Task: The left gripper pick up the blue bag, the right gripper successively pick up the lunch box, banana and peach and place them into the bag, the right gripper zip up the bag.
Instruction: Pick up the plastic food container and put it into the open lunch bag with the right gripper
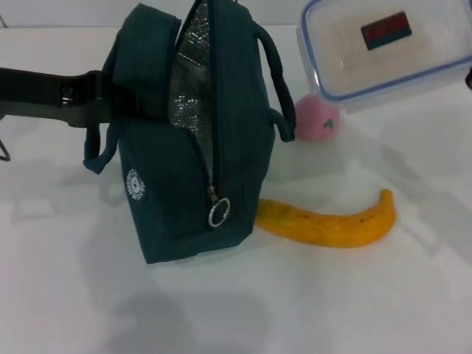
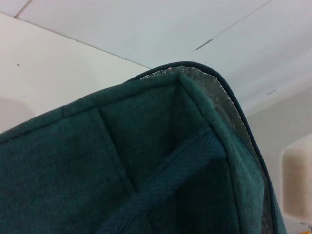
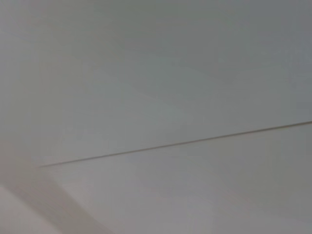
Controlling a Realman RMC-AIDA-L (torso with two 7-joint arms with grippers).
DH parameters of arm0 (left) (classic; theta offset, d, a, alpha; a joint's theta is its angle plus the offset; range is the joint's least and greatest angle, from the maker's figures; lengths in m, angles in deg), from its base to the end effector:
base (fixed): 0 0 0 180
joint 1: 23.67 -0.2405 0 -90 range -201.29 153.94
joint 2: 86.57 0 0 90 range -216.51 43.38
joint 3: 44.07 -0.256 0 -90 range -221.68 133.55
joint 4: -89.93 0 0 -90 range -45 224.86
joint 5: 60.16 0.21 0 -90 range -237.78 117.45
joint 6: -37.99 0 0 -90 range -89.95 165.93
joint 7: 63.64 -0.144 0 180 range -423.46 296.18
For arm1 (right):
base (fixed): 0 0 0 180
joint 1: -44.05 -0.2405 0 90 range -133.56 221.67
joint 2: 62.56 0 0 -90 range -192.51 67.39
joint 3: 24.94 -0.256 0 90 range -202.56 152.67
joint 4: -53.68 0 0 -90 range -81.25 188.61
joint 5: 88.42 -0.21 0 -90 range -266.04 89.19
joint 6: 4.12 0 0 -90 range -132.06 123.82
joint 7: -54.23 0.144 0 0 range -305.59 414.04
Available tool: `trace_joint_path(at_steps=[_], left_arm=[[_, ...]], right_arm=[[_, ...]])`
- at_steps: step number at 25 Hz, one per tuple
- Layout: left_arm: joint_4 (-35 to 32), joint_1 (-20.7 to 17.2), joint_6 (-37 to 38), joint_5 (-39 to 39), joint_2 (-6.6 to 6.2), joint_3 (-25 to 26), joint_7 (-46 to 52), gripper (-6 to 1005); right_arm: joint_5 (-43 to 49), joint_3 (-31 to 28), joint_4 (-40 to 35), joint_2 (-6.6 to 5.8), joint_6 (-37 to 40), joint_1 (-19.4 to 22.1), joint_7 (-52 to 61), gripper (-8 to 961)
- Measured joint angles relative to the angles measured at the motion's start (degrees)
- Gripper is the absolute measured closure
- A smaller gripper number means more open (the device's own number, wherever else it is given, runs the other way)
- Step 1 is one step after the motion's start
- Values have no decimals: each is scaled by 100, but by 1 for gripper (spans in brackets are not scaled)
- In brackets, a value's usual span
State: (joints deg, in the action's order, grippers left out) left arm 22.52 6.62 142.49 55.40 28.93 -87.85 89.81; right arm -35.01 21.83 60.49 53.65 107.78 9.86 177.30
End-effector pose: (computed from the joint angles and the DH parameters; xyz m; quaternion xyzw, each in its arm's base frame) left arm -0.2056 0.3355 0.0887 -0.8000 -0.5681 -0.1923 0.0195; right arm 0.2327 0.3002 0.0218 0.4399 -0.5481 -0.6874 0.1833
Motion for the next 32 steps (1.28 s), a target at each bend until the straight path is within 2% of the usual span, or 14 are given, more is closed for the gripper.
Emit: trace_joint_path(at_steps=[8,15,16,23,27,32], left_arm=[[28,170,43,57,-14,-81,-1,961],[54,193,56,76,-68,-378,-88,961],[79,200,57,78,-71,-402,-121,961],[489,361,44,81,-110,-402,-427,961],[632,350,-2,81,-191,-221,-556,961],[864,391,-1,53,-233,-77,-706,961]], right_arm=[[40,-141,75,-2,3,-810,-107,857],[114,-145,103,-2,-513,-1340,-278,857],[240,-105,88,-2,-881,-1544,-454,857],[841,-161,13,-1,-1754,-1651,-626,857],[1053,-105,-8,-1,-2233,-1598,-754,858],[1344,-112,-26,-2,-2480,-1530,-782,857]])
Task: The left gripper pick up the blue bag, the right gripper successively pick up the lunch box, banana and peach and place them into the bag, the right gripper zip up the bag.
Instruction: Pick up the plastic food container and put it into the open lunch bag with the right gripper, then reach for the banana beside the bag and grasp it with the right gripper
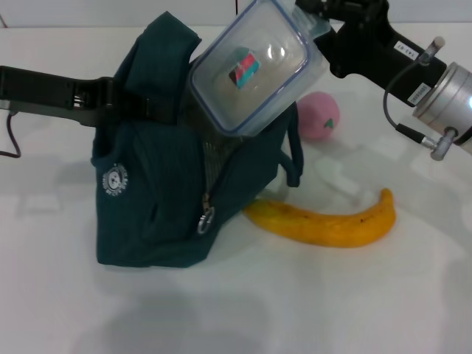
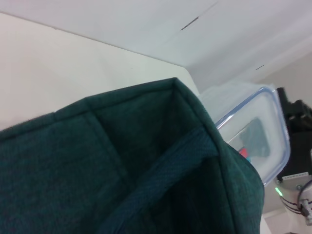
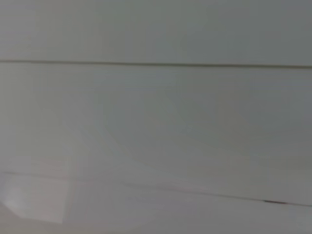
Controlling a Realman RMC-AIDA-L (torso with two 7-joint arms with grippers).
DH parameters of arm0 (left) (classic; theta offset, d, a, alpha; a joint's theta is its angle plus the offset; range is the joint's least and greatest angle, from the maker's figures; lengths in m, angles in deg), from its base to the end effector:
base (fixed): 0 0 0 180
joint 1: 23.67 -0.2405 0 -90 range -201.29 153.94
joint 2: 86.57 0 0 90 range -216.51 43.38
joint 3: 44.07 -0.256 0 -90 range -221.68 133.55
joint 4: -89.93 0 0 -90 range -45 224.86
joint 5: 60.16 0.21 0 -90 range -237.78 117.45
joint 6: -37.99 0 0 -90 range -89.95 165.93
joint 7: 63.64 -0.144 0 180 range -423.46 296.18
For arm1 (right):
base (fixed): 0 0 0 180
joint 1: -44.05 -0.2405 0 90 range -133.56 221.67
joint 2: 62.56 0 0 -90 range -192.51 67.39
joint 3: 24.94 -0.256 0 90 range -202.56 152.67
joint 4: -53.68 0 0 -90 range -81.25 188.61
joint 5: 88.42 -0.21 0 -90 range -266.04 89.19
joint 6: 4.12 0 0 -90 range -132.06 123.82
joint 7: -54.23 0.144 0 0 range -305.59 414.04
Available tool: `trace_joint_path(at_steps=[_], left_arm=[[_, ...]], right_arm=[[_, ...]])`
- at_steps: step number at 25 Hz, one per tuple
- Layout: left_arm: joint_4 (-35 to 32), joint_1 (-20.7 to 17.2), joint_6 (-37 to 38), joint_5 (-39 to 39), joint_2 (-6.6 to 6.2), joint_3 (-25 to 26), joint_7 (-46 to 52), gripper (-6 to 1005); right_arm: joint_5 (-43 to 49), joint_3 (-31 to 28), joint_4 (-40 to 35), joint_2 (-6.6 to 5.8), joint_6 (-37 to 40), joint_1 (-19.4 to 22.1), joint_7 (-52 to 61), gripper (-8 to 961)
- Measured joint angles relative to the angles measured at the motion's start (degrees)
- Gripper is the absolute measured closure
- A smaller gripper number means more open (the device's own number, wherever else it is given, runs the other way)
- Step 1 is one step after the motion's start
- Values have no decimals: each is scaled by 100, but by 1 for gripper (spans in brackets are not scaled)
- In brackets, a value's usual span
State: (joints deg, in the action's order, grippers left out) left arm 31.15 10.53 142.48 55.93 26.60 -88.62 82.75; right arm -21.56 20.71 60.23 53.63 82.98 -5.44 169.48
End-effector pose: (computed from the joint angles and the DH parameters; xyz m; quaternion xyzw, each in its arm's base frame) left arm -0.2053 0.3467 0.0796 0.8254 0.5363 0.1762 0.0066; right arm 0.1706 0.3766 -0.0358 0.5759 -0.6029 -0.5417 0.1069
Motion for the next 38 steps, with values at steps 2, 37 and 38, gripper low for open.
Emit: trace_joint_path(at_steps=[2,37,38], left_arm=[[43,25,12,-14,3,-19,-34,961],[429,11,40,-145,0,-79,-419,960],[428,-13,21,-142,-3,-79,-424,960]], right_arm=[[89,5,-13,0,-46,-45,-21,857],[456,-18,-845,0,4,-37,-236,313],[466,153,-1180,-1,26,144,-247,274]])
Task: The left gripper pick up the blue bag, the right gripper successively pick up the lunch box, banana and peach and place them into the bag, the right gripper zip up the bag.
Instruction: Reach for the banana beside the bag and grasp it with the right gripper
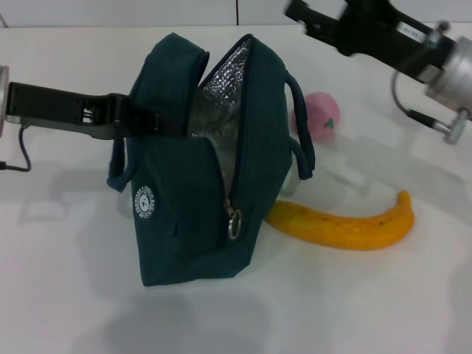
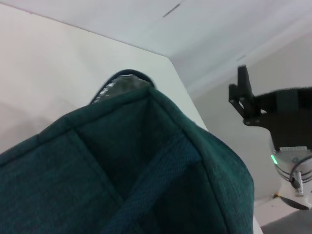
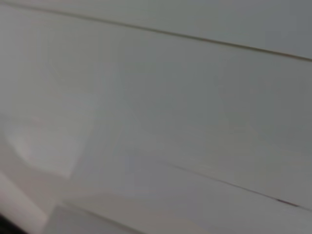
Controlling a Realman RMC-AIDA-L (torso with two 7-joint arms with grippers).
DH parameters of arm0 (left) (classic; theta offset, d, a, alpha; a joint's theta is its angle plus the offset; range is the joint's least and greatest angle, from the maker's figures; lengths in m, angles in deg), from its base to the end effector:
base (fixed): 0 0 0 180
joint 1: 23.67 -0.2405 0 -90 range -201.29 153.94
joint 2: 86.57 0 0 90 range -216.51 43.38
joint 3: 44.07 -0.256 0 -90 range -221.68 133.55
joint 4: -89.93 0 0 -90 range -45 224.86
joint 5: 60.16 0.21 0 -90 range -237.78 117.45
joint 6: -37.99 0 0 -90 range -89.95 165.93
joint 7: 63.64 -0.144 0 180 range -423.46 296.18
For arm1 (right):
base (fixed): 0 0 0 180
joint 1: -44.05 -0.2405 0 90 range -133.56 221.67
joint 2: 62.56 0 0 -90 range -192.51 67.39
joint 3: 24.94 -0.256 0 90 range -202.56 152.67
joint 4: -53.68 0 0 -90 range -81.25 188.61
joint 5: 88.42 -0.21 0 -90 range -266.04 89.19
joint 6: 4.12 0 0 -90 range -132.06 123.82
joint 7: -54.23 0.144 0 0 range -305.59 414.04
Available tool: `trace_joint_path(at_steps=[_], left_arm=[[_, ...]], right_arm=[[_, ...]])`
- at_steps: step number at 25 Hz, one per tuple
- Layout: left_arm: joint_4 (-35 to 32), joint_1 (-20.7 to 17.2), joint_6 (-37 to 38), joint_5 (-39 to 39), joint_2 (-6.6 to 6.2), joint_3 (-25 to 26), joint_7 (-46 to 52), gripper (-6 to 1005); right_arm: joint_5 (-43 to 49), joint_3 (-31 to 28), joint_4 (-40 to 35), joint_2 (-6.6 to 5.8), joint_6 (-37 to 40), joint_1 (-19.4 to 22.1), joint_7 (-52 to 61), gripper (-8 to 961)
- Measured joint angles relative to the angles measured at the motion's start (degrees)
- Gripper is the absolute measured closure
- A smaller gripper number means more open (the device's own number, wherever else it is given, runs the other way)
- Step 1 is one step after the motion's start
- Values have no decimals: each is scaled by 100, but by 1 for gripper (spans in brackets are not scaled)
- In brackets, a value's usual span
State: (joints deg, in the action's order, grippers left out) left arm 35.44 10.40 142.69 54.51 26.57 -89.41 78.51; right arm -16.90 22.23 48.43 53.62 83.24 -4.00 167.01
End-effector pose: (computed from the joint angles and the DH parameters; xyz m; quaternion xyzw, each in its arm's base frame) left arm -0.2104 0.3420 0.0684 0.8307 0.5249 0.1827 0.0316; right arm 0.1595 0.3878 -0.0158 0.6676 -0.5218 -0.5250 0.0795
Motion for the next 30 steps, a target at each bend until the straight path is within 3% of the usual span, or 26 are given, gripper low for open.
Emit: trace_joint_path(at_steps=[3,7,12,15,23,25,30], left_arm=[[0,-94,-89,13,-9,0,-86,960],[0,-235,-172,15,-12,10,-180,960],[0,-299,-178,19,-18,15,-201,960],[0,-309,-178,21,-20,17,-202,960],[143,-330,-179,21,-20,18,-205,960],[148,-331,-178,20,-20,17,-205,960],[150,-313,-207,11,-15,25,-206,960]], right_arm=[[8,528,-893,-36,15,494,-43,155],[117,1456,-2156,-245,14,1001,-187,126],[1001,1800,-2796,-624,98,922,-158,90],[1661,1807,-3156,-730,163,788,-76,76],[3791,1816,-4392,-748,343,336,699,77],[4549,1818,-4939,-693,713,42,1067,77],[5514,1827,-5473,-530,1202,-451,1597,78]])
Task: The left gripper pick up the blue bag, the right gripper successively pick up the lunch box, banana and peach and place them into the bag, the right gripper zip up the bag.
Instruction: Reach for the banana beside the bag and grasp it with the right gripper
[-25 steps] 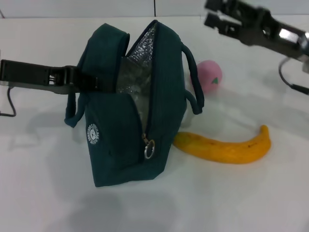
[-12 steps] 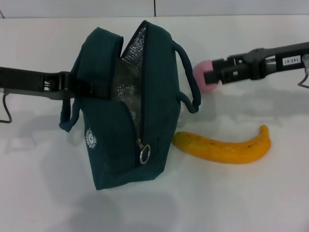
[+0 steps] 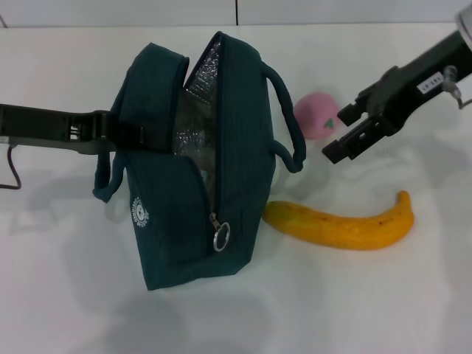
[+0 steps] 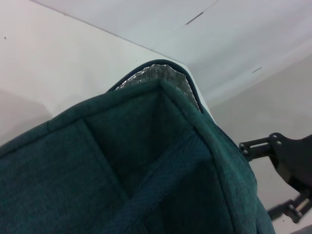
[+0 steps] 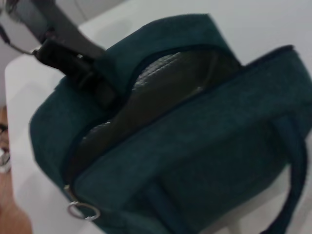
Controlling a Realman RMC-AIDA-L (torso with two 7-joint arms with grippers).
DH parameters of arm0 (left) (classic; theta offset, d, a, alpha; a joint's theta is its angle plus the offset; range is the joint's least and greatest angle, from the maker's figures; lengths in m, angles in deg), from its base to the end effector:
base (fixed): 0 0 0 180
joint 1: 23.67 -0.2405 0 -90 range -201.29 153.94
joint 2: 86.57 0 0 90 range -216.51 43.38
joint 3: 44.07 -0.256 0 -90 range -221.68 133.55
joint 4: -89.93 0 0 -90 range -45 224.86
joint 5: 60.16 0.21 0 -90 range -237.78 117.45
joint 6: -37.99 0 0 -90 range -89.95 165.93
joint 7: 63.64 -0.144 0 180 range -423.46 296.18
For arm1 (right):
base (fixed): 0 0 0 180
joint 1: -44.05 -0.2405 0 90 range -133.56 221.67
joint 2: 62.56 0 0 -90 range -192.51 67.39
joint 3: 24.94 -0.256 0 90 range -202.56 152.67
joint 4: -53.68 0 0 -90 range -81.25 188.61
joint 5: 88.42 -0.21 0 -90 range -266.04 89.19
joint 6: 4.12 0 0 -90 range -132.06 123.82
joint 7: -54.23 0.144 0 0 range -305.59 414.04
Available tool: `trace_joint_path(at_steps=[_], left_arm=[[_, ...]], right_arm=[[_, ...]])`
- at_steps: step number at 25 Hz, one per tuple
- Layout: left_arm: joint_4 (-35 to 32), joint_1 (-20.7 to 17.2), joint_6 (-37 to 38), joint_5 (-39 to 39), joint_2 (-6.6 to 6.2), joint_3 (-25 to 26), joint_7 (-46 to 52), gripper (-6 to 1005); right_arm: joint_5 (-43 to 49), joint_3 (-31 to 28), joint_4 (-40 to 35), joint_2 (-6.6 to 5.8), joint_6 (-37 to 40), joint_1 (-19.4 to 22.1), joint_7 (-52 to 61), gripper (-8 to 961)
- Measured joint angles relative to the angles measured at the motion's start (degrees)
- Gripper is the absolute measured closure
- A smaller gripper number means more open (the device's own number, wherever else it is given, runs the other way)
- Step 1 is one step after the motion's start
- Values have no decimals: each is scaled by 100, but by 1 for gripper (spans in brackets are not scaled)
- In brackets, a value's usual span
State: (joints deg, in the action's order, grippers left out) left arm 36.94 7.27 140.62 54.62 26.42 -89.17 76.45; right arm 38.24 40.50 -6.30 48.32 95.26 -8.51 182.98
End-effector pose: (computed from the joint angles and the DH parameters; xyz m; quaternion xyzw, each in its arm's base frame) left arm -0.2339 0.3336 0.0666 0.8171 0.5440 0.1903 0.0120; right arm 0.1048 0.3929 0.0392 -0.9763 0.2099 -0.0475 0.0214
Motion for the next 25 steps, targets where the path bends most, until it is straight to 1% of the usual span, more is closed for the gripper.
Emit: trace_joint_path(at_steps=[3,5,6,9,11,16,22,25], left_arm=[[0,14,-41,2,7,2,0,960],[3,21,-47,3,11,1,0,960],[15,29,-50,3,11,2,0,960],[83,66,-69,4,11,2,0,960],[150,112,-96,3,9,2,0,960],[202,140,-124,1,7,1,0,960],[202,144,-141,9,13,1,0,960],[203,146,-181,9,13,1,0,960]], right_arm=[[259,28,-54,118,290,-349,179,78],[512,181,-59,221,375,-529,248,78],[815,379,-41,325,390,-654,277,79],[1196,729,4,464,368,-779,327,79],[1247,1064,17,496,345,-803,402,79],[1265,1827,19,499,35,-781,562,80],[1275,2186,211,512,-330,-769,578,80],[1262,2458,372,521,-610,-791,581,81]])
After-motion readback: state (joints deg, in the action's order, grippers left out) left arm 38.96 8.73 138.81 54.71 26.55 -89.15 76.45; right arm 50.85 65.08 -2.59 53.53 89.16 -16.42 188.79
